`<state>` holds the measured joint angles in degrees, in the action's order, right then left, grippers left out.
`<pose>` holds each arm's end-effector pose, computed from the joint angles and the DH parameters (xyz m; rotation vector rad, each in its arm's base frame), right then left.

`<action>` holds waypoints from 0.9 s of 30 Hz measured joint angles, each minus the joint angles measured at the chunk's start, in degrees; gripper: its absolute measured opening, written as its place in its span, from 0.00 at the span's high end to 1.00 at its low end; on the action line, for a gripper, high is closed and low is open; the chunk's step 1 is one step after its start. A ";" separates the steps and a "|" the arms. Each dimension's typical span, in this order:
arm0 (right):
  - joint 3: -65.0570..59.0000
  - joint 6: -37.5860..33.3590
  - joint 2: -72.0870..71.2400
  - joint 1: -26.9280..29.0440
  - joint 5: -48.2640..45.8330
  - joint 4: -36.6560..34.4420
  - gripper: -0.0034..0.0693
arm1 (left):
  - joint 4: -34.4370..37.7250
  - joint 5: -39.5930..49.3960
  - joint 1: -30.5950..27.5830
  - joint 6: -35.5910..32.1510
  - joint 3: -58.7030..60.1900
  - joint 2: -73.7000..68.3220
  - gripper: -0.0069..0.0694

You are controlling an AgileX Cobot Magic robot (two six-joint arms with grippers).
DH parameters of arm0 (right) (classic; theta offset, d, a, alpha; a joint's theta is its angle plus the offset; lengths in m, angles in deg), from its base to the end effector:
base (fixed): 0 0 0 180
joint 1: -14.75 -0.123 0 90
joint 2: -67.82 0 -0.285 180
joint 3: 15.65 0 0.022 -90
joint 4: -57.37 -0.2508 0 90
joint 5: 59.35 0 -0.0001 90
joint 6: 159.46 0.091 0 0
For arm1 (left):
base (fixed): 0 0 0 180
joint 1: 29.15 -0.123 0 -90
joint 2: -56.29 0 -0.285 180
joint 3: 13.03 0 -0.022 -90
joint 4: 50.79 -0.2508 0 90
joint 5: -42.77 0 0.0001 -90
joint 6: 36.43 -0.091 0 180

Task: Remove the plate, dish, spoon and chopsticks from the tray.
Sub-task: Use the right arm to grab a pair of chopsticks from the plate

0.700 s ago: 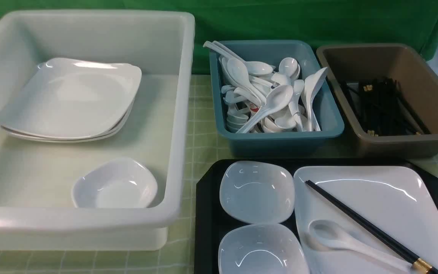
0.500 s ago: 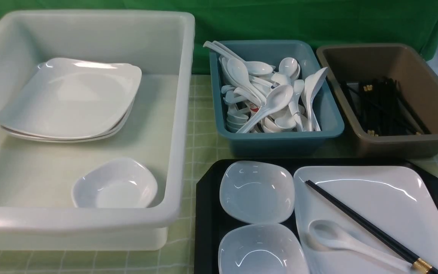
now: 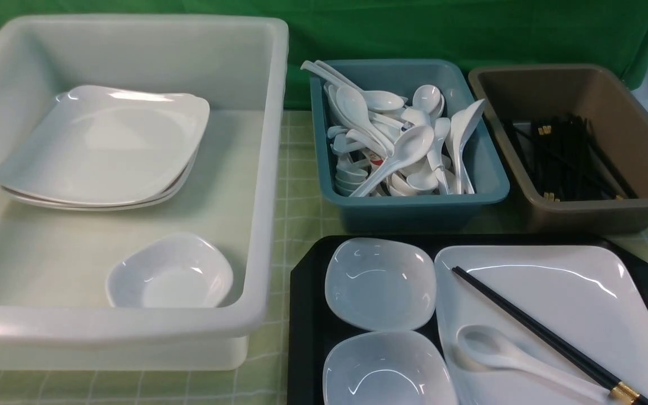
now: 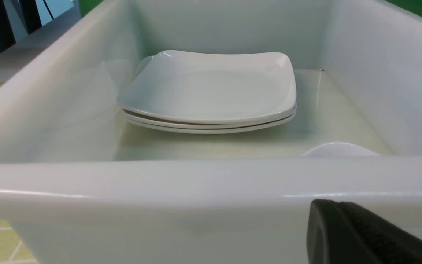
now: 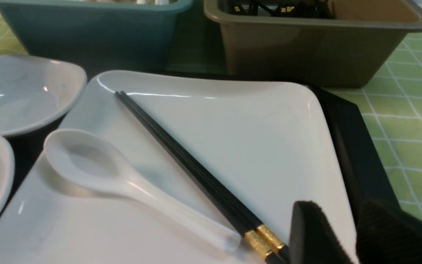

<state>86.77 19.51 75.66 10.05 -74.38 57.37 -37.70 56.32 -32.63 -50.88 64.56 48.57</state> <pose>0.0552 0.0045 0.1872 -0.0876 1.7512 0.0467 0.0558 -0.0015 0.1902 0.0128 1.7193 0.0215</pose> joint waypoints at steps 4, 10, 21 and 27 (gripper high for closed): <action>0.00 0.00 0.00 0.00 0.00 0.00 0.63 | 6.09 -2.44 0.00 2.15 0.00 0.00 0.88; 0.00 0.00 0.00 0.00 0.00 0.00 0.63 | 26.86 -10.15 0.00 10.53 0.00 0.00 0.88; 0.00 0.00 0.00 0.00 0.00 0.00 0.63 | 27.83 8.81 0.06 0.59 -20.23 -8.88 0.88; 0.00 0.00 0.00 0.00 0.00 0.00 0.63 | 24.72 20.29 6.11 -9.09 -33.94 -29.46 0.88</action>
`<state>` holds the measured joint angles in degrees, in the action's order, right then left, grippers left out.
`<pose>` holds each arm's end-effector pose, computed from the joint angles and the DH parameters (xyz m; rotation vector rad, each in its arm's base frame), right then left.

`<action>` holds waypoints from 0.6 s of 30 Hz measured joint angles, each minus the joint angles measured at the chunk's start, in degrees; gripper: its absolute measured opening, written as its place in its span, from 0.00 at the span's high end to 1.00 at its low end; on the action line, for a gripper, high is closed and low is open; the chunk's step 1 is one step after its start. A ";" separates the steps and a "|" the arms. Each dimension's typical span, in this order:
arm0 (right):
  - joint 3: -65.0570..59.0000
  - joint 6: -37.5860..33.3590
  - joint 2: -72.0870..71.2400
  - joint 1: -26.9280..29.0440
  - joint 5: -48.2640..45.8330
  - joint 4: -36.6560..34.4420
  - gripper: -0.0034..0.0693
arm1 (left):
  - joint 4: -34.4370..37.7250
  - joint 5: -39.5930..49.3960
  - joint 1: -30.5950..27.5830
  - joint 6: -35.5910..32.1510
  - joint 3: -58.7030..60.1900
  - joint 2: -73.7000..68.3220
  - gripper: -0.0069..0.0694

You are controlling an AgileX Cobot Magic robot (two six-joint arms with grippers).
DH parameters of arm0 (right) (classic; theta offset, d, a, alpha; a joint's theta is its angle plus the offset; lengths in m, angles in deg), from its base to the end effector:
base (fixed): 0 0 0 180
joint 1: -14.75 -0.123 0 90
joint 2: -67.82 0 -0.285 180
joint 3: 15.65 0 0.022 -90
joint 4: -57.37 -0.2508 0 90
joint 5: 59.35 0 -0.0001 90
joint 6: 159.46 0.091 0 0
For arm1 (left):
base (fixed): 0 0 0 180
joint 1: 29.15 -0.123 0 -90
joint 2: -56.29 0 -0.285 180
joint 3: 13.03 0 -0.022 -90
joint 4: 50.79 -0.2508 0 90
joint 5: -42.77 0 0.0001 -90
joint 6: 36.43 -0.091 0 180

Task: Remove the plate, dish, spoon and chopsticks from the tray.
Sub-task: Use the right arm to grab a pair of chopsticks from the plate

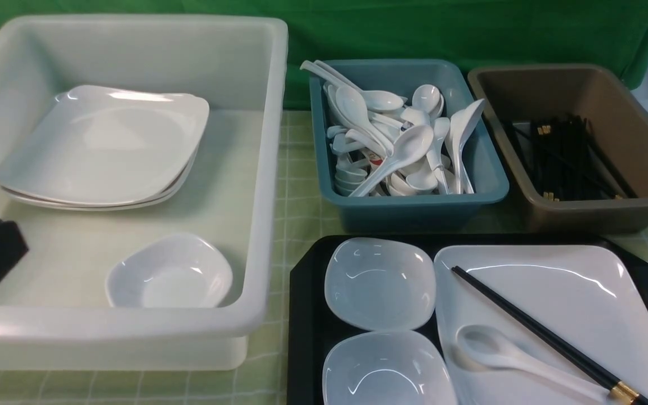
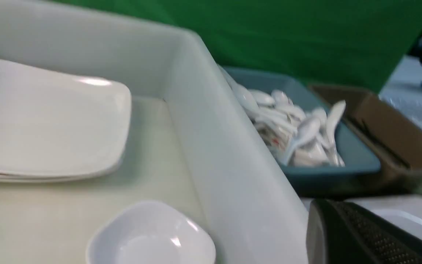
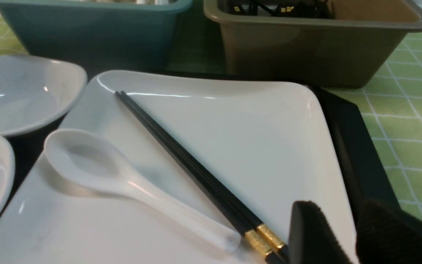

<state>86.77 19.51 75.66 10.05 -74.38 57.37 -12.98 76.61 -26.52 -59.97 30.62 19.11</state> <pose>0.0552 0.0045 0.1872 -0.0876 1.7512 0.0467 0.0964 -0.0356 0.3294 0.1287 1.9006 -0.4711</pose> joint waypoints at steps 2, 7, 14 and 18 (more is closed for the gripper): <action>0.00 0.00 0.00 0.00 0.00 0.00 0.63 | -1.86 1.36 3.39 -0.64 -2.76 -5.43 0.88; 0.00 0.00 0.00 0.00 0.53 0.00 0.63 | -4.44 2.48 13.52 -2.33 -8.38 -18.02 0.88; -0.02 16.97 0.00 0.00 14.08 -7.20 0.63 | -4.44 2.06 18.84 -5.87 -9.70 -21.47 0.88; -0.02 27.62 0.00 0.00 20.34 -8.96 0.63 | -4.44 1.61 19.07 -6.23 -9.72 -21.47 0.88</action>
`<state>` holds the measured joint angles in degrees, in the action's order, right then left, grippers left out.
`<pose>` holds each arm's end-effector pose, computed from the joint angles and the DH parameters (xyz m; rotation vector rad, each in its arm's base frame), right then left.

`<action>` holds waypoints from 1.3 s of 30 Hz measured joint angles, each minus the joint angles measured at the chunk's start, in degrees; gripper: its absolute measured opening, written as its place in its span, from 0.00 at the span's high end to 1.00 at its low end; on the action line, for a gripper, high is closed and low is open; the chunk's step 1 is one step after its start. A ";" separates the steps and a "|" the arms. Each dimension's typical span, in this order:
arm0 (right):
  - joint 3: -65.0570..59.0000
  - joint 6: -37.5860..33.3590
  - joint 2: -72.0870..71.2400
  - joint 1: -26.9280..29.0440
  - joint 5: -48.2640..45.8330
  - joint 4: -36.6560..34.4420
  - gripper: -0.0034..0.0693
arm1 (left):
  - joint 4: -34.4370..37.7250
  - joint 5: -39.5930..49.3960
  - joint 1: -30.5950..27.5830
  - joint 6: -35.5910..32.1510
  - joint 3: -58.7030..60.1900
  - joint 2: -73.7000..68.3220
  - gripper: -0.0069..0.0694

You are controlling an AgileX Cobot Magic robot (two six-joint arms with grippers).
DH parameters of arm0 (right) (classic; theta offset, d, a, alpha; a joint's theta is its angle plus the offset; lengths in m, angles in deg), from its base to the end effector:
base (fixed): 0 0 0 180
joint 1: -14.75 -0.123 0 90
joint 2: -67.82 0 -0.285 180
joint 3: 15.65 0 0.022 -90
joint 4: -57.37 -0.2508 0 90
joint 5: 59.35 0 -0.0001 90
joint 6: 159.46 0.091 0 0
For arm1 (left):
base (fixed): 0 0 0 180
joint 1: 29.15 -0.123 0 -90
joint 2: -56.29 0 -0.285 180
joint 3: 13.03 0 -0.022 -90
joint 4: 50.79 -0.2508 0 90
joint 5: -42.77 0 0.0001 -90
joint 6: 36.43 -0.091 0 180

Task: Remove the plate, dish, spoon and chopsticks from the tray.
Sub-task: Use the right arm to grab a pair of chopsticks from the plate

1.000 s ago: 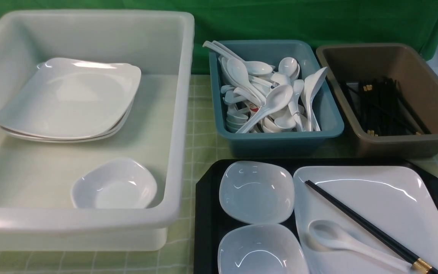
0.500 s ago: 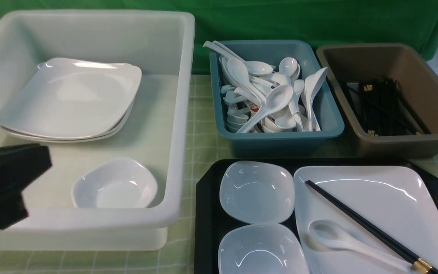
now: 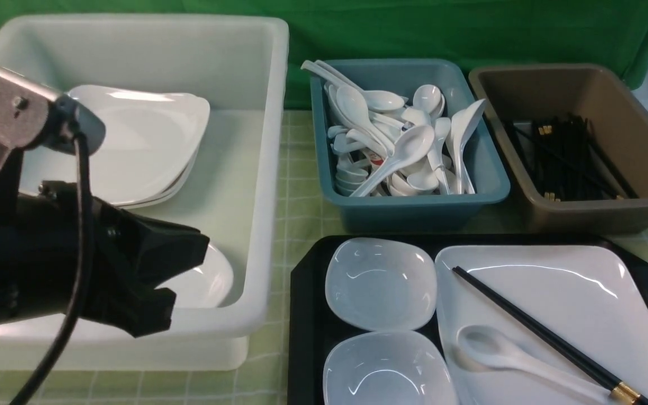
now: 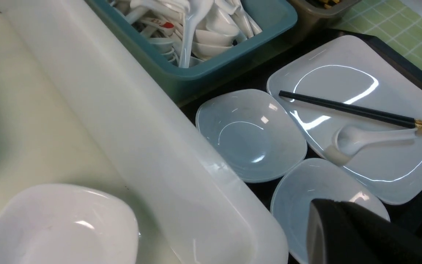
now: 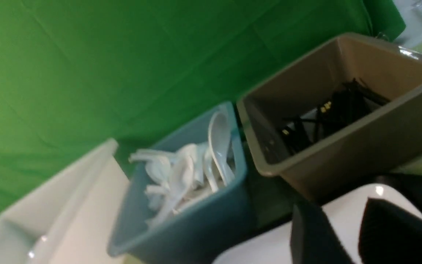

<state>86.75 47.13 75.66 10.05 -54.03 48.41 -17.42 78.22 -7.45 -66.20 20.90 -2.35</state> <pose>0.0555 0.0033 0.2192 0.3899 1.3692 0.5716 0.1521 -0.0918 0.3297 0.6225 2.0778 -0.5523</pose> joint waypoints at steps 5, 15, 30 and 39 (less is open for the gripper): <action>4.65 1.66 2.86 -1.04 -7.68 -0.40 0.63 | 0.21 -0.40 0.00 -0.30 0.00 0.00 0.88; 42.71 -28.97 51.27 -12.38 -50.11 6.48 0.62 | 1.53 0.52 0.00 -8.07 0.00 0.26 0.88; 55.85 -43.39 90.39 -7.89 -51.71 7.59 0.35 | 3.02 9.05 2.37 -12.46 -0.06 14.10 0.88; 56.04 -44.02 97.61 -7.89 -47.10 7.27 0.34 | 3.02 9.86 2.43 -12.46 -0.06 14.64 0.88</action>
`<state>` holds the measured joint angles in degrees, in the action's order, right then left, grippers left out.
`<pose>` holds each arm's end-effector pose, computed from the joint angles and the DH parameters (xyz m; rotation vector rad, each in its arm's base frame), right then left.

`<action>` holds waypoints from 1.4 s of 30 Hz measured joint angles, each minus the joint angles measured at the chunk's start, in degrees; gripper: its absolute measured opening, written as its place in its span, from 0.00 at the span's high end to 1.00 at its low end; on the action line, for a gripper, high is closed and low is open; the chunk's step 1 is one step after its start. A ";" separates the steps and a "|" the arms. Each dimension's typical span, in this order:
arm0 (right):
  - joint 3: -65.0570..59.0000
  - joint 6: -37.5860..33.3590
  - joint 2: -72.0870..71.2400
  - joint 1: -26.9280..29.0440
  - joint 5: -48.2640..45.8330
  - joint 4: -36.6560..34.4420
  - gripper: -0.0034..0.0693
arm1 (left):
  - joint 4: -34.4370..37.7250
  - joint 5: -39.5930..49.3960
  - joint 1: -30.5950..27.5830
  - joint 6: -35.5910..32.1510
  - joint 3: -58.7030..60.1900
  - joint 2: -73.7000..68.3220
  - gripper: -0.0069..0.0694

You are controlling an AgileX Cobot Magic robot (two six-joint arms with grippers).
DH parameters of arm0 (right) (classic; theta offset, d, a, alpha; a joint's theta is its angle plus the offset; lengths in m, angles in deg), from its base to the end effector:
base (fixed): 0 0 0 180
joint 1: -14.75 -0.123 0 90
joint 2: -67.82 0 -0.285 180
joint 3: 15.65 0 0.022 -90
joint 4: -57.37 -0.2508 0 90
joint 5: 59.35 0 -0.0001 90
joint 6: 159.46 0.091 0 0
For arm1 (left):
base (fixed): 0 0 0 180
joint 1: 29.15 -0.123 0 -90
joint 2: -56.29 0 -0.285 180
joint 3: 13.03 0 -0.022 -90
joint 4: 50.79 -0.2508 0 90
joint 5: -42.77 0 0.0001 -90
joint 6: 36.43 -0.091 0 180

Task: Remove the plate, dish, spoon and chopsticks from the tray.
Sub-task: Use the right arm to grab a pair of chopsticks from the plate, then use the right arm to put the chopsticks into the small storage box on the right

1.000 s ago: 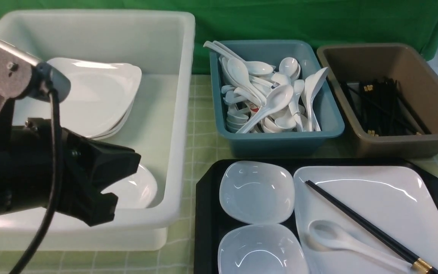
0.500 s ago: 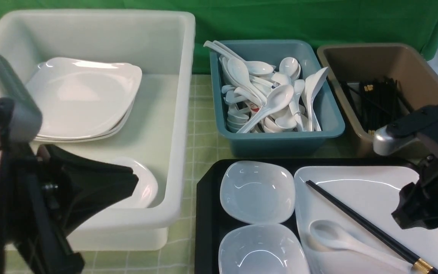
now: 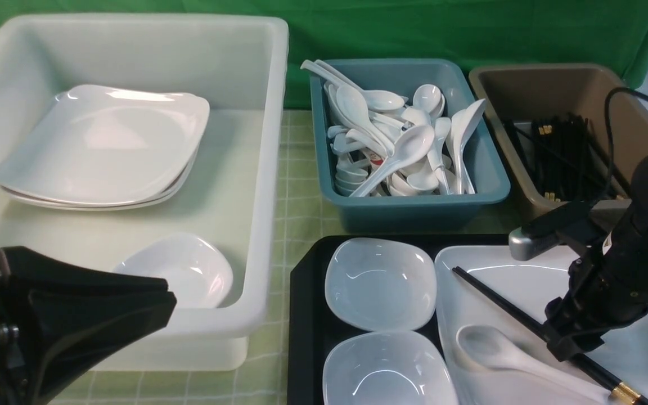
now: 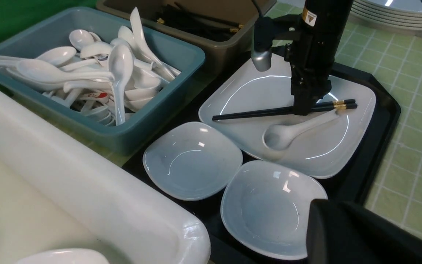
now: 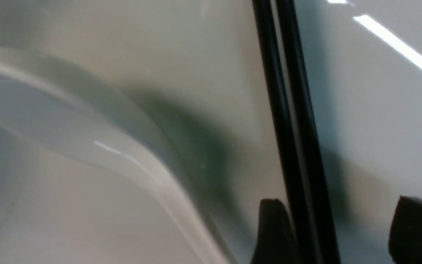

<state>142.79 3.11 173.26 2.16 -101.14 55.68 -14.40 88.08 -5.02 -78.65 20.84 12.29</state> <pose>0.2992 0.0687 0.1751 -0.7342 2.8522 0.0199 0.0838 -0.0796 0.3576 0.9312 1.8124 -0.5456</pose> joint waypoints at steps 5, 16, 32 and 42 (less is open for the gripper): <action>0.22 -0.08 1.96 0.00 1.42 0.09 0.39 | 0.00 0.31 0.00 0.00 0.00 0.00 0.88; 1.11 -3.10 3.09 0.17 0.93 1.21 0.72 | 0.00 0.42 0.04 0.00 0.00 0.00 0.88; 1.73 -19.53 -18.88 -0.72 6.36 -9.68 0.75 | 4.26 -16.69 0.04 -5.47 0.00 0.00 0.88; 18.91 -8.42 -2.64 10.40 33.82 -21.73 0.75 | 8.38 -25.11 0.04 -10.58 0.00 0.00 0.88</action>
<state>161.70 -5.31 170.63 12.56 -67.31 33.96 -6.02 62.97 -4.97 -89.24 20.84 12.29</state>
